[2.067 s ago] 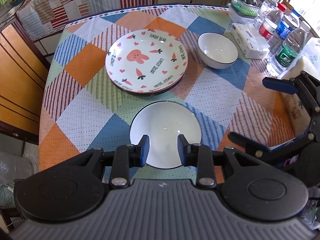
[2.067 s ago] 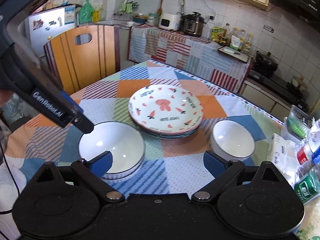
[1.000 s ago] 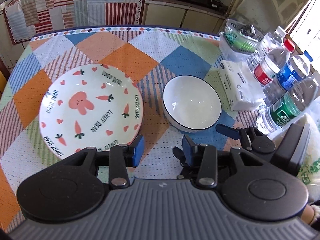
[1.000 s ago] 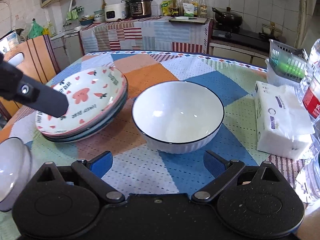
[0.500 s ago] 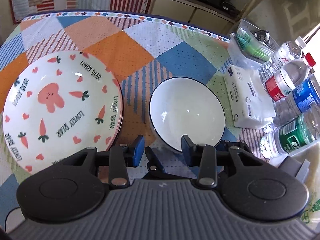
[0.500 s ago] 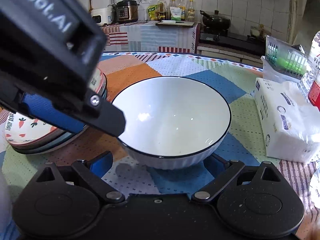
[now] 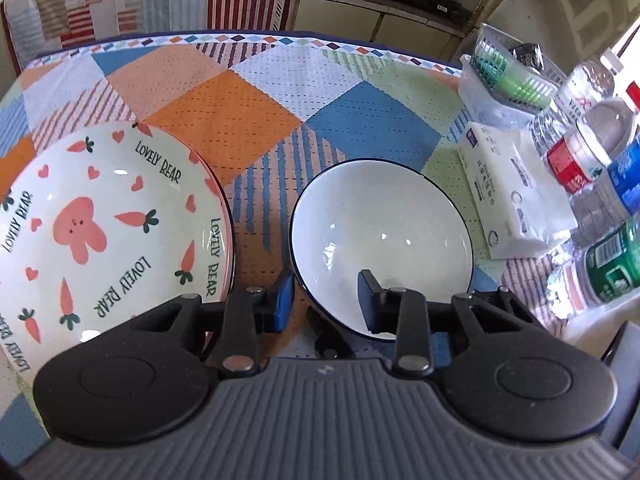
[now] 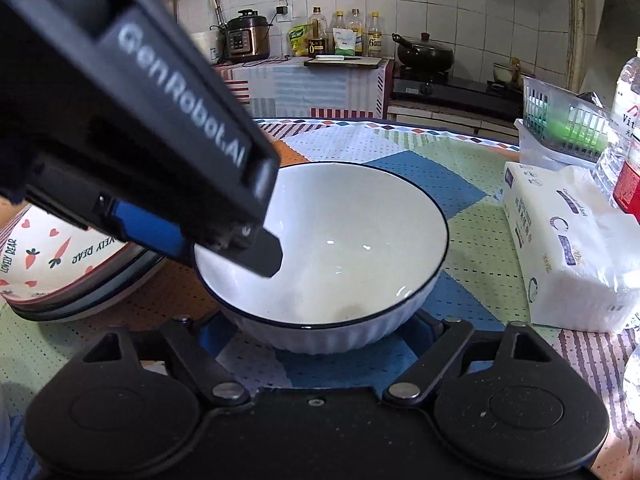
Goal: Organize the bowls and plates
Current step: 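Carry the bowl onto the bowl stack and open the left gripper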
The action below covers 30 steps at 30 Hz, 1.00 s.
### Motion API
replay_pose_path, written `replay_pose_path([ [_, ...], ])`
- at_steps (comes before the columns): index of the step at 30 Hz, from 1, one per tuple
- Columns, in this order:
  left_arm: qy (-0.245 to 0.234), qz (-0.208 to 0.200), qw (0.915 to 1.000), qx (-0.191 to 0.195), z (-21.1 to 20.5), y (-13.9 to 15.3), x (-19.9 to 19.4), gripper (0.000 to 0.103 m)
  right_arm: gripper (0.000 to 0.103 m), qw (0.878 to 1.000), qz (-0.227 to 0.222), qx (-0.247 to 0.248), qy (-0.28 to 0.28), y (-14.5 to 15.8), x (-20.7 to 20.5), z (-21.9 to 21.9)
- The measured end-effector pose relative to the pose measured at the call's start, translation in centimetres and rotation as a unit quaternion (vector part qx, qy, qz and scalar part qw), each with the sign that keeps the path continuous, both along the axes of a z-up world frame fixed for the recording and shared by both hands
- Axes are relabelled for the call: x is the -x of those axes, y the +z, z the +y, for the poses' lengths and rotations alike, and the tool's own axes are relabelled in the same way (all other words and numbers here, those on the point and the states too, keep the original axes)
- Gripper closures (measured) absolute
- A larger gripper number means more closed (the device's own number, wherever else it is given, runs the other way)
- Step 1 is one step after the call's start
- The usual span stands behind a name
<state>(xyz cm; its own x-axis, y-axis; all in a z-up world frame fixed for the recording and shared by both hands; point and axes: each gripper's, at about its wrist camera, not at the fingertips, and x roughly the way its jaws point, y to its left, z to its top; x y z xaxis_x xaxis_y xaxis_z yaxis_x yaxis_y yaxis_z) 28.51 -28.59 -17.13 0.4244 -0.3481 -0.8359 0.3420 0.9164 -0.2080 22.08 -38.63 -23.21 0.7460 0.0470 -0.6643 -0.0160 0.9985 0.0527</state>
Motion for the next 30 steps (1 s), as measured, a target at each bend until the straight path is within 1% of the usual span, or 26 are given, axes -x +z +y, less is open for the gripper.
replay_pose_path([
  [1, -0.003, -0.007, 0.9999, -0.012, -0.1, 0.0, 0.1, 0.078, 0.017, 1.0, 0.002, -0.008, -0.002, 0.1, 0.1, 0.0],
  [3, -0.009, -0.008, 0.9993, -0.034, -0.3, -0.1, 0.2, 0.085, 0.017, 1.0, 0.003, -0.012, -0.006, 0.1, 0.3, 0.2],
  [4, -0.015, -0.007, 0.9991, -0.039, -0.3, 0.0, 0.3, 0.086, 0.017, 1.0, 0.003, -0.006, -0.007, 0.0, 0.4, 0.4],
  [7, -0.044, -0.001, 0.9975, -0.055, -0.1, 0.5, 0.7, 0.087, 0.017, 1.0, 0.005, -0.005, -0.007, 0.1, 0.9, 0.8],
  [9, -0.058, 0.006, 0.997, -0.052, 0.1, 0.9, 1.1, 0.086, 0.017, 1.0, 0.007, -0.014, -0.012, 0.2, 1.3, 0.8],
  [12, -0.07, -0.002, 0.9957, -0.061, 0.1, 1.5, 1.9, 0.086, 0.017, 0.999, 0.007, -0.032, -0.015, 0.3, 1.8, 0.6],
  [15, -0.078, -0.012, 0.9946, -0.068, 0.2, 2.2, 2.8, 0.086, 0.017, 0.999, -0.002, -0.038, -0.016, 0.5, 2.2, 0.6],
  [20, -0.077, -0.022, 0.9952, -0.056, 1.0, 4.0, 4.2, 0.086, 0.017, 0.999, -0.018, -0.046, -0.017, 1.6, 3.4, 1.0],
  [25, -0.084, -0.031, 0.9951, -0.043, 1.6, 6.0, 5.1, 0.086, 0.017, 0.998, -0.042, -0.034, -0.02, 3.3, 4.7, 1.3],
  [30, -0.088, -0.052, 0.9938, -0.044, 2.2, 8.2, 6.8, 0.086, 0.017, 0.998, -0.057, -0.022, -0.014, 5.5, 5.9, 1.8],
])
